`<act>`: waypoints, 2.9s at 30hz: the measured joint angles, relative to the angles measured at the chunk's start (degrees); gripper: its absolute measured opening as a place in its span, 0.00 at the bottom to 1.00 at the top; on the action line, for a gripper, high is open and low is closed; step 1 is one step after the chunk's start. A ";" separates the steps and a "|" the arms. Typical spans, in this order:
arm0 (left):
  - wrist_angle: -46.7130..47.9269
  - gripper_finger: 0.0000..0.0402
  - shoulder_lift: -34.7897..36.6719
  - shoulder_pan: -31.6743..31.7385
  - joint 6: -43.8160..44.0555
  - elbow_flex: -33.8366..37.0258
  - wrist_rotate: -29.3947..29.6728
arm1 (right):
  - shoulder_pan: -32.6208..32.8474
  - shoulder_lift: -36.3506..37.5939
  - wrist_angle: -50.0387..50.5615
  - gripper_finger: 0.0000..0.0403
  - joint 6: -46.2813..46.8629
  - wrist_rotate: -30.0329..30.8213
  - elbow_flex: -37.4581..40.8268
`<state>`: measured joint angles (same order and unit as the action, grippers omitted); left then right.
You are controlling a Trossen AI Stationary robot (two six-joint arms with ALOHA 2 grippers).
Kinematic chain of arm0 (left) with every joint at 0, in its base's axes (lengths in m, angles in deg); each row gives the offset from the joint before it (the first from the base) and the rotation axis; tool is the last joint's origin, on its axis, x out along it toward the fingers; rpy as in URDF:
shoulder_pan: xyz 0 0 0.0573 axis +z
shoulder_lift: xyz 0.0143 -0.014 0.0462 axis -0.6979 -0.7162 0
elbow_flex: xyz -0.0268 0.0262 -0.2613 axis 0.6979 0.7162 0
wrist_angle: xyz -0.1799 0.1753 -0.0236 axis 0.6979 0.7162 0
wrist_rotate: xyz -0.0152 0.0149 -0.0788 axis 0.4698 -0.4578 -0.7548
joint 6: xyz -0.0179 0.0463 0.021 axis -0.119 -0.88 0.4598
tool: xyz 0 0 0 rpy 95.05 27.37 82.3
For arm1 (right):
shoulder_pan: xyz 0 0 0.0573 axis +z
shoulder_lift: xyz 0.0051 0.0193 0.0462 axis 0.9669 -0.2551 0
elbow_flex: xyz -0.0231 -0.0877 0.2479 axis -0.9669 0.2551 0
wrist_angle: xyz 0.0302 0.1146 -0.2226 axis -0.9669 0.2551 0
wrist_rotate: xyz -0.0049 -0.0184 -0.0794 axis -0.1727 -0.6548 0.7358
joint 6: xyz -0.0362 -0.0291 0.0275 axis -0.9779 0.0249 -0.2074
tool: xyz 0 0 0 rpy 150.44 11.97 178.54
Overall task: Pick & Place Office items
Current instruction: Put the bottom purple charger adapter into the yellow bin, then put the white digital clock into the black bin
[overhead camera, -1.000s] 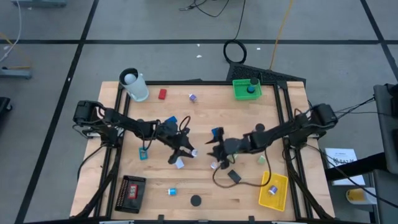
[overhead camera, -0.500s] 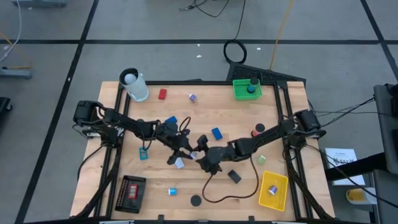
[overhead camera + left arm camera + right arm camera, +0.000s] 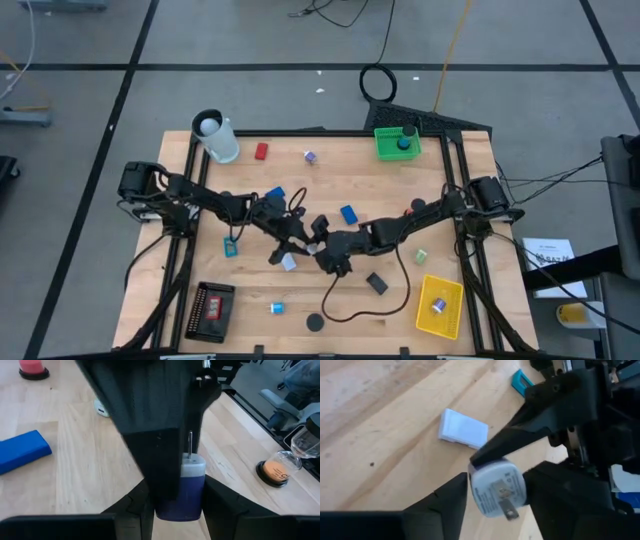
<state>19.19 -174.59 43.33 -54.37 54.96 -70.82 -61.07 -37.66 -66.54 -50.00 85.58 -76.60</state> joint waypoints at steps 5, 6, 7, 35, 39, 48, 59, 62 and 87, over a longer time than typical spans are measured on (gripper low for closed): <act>-0.27 0.32 0.00 -0.04 -0.02 -0.02 -0.19 | -0.06 -0.06 -0.04 0.38 -0.52 -0.19 -0.02; -0.20 0.32 0.00 0.00 0.00 -0.02 -0.22 | -0.07 -0.37 -0.35 0.37 -0.60 -0.21 -0.03; 0.07 0.32 -0.01 0.00 0.05 -0.01 -0.24 | -0.07 -0.66 -0.71 0.36 -0.74 -0.16 -0.04; -1.24 0.55 8.92 -3.23 -2.58 4.46 17.93 | 11.90 16.93 44.71 0.36 49.07 4.37 -0.02; -5.39 0.44 8.92 -3.23 -1.14 7.23 17.98 | 18.49 21.38 55.02 0.36 69.39 0.24 0.02; -7.44 0.32 8.92 -3.32 -0.55 8.37 17.96 | 34.11 24.55 65.18 0.36 109.40 -7.57 0.07; -7.41 0.31 8.92 -3.28 -0.39 8.37 17.96 | 42.40 24.51 59.02 0.36 127.67 -11.81 14.25; -7.42 0.31 8.92 -3.28 -0.39 8.37 17.96 | 42.40 24.55 55.38 0.36 127.69 -12.22 17.92; -6.64 0.31 8.90 -3.28 4.01 8.37 17.96 | 41.92 32.06 49.82 0.27 126.32 -8.52 19.06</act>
<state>12.55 -165.69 40.05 -50.36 63.33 -52.86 -19.15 -5.60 -16.72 76.32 77.06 -57.54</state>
